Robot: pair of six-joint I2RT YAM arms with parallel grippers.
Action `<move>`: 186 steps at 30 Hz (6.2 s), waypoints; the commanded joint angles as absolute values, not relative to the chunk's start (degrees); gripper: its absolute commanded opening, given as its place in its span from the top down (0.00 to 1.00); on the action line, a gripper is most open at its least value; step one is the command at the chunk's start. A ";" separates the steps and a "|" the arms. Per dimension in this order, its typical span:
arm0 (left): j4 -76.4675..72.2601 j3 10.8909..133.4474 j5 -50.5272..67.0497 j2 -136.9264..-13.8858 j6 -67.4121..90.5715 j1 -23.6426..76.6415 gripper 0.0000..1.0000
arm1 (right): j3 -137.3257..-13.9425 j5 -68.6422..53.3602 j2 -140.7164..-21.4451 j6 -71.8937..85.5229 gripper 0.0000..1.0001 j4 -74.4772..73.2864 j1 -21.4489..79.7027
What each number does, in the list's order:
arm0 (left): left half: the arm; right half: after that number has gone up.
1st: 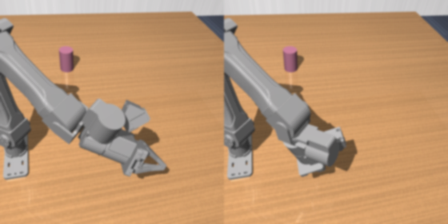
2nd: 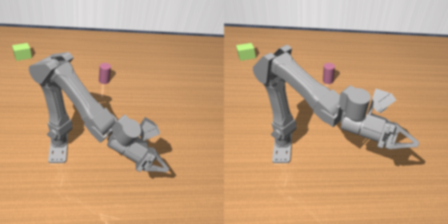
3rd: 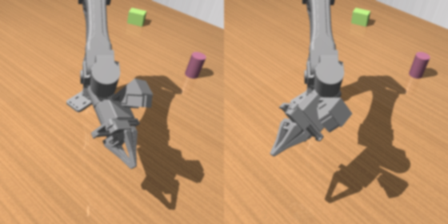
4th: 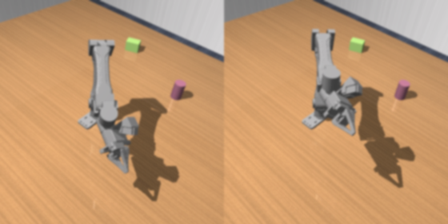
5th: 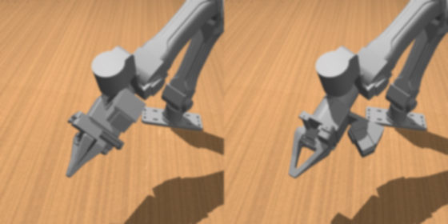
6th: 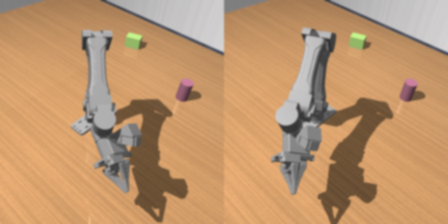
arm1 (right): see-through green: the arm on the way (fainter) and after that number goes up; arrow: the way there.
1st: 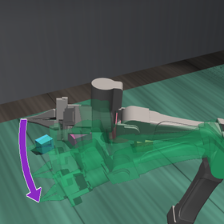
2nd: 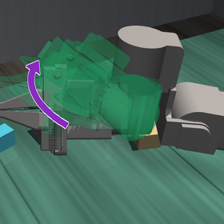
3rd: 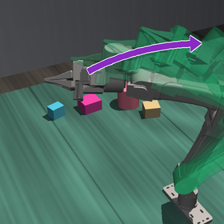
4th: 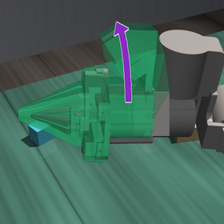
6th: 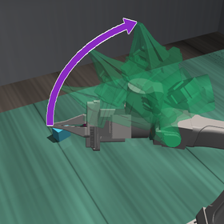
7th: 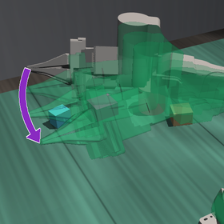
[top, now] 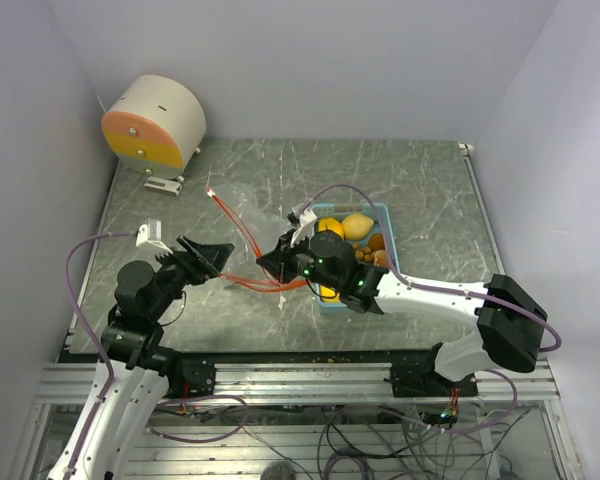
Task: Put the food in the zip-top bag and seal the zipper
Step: Open the zipper of the food storage bag at the center of the board.
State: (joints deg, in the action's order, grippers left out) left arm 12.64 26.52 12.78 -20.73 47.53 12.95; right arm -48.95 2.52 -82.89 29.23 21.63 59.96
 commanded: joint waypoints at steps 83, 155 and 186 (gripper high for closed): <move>-23.38 20.66 23.71 -37.40 53.10 12.74 0.40 | -52.16 -1.04 -80.69 28.63 1.00 19.25 61.96; 19.60 42.00 11.29 -46.43 32.26 14.15 0.93 | -66.94 16.19 -92.30 16.51 0.53 13.52 69.36; 44.59 57.92 -0.57 -43.53 24.01 14.24 0.93 | -61.44 57.65 -87.77 14.73 1.00 15.49 67.24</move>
State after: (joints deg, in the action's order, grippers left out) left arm 39.51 52.21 5.74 -42.68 27.33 14.74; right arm -63.81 53.21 -89.34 16.43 13.54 68.95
